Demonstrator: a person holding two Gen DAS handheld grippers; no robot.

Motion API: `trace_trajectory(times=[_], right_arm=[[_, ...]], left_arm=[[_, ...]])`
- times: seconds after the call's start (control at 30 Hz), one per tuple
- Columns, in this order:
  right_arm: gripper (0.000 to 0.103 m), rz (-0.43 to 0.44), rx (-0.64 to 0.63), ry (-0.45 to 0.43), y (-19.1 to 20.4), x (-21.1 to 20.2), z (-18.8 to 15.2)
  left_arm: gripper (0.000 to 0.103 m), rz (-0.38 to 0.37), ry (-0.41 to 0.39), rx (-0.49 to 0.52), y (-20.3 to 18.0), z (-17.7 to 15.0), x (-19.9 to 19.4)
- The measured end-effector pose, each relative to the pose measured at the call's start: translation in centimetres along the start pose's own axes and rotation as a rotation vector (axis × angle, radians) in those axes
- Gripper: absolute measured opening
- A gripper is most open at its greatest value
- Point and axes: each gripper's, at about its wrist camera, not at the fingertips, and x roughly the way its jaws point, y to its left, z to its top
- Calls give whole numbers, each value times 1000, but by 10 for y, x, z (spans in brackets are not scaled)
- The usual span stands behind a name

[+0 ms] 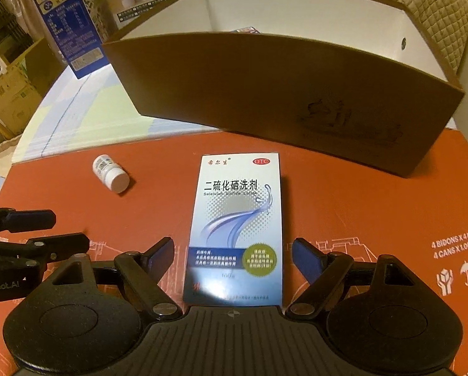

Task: Organize rigid objects
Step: 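Grasp the blue-white medicine box with the right gripper while the left gripper grasps the white pill bottle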

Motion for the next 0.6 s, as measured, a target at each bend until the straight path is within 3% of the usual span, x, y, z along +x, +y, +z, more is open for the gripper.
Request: trace_trajectory(times=[0.33, 0.43, 0.6], right_arm=[[78, -4, -13, -16, -4, 10, 7], [64, -20, -25, -19, -6, 13, 8], [62, -44, -22, -41, -10, 14, 10]], left_arm=[[59, 16, 1, 59, 7, 16, 22], [59, 11, 4, 78, 10, 20, 29], [59, 12, -1, 108, 12, 26, 40]])
